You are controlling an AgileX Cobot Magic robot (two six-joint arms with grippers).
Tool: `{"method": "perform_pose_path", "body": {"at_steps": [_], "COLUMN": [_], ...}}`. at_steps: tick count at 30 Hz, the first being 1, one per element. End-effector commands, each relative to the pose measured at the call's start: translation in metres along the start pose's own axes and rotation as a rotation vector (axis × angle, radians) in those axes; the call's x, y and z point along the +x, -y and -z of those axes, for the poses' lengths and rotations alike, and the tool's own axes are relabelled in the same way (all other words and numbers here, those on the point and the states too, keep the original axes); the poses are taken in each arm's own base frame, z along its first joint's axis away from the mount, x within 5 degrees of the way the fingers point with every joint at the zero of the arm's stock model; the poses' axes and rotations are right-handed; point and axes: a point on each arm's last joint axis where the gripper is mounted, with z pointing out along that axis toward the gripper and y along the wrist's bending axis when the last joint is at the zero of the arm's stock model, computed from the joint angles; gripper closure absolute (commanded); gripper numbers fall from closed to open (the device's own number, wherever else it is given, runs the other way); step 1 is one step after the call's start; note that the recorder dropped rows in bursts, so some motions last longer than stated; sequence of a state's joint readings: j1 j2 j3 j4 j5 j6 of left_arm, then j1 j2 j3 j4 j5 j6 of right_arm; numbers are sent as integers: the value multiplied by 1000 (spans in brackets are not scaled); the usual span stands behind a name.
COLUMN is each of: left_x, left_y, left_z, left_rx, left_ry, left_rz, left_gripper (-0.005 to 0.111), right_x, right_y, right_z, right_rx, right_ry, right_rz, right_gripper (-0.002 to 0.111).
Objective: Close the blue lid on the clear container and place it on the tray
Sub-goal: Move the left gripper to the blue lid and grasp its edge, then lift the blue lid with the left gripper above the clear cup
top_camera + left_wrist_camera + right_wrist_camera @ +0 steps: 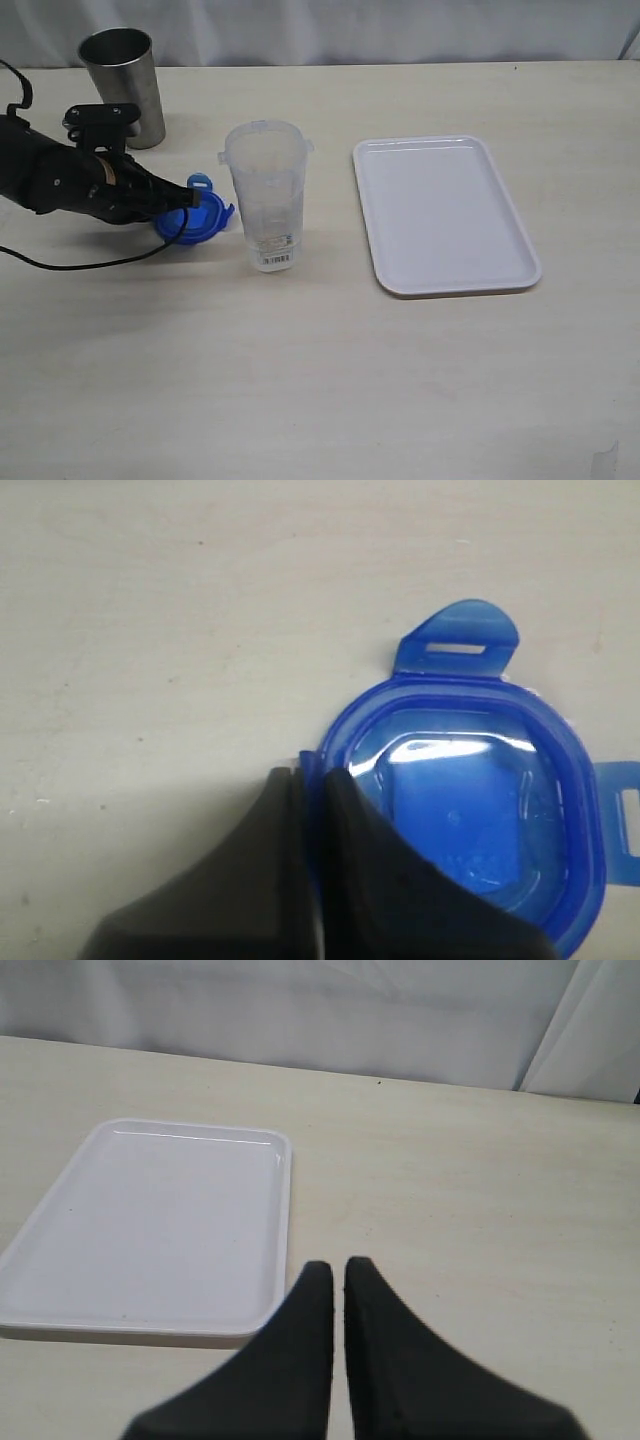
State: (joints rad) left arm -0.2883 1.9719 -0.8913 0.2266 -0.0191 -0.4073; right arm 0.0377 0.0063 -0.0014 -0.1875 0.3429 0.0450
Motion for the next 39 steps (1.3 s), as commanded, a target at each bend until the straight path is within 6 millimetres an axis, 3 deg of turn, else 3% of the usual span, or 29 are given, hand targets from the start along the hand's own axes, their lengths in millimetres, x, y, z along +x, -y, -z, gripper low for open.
{"method": "perform_pose_path", "body": {"at_steps": [1,18,26,32,39], "left_x": [-4,-40,-48,-73,-98], "left_y": [-2,8,28,35,52], "left_z": [11,87,101,113,128], "left_rx": [-19,-7,20,19,3], "left_ry": [-17,159,248,329,432], "left_rz": [-17,-129,-382,-413,-606], "left_gripper": [107,107,107,107,107], "right_x": [0,0,0,0,0], "right_y": [0,0,0,0,0], "right_z": [0,0,0,0,0], "right_rx": [4,4,4,4,4], "right_ry": [4,4,4,4,4], "right_rz": [8,8,8,8,8], "right_gripper": [104,104,104,104,104]}}
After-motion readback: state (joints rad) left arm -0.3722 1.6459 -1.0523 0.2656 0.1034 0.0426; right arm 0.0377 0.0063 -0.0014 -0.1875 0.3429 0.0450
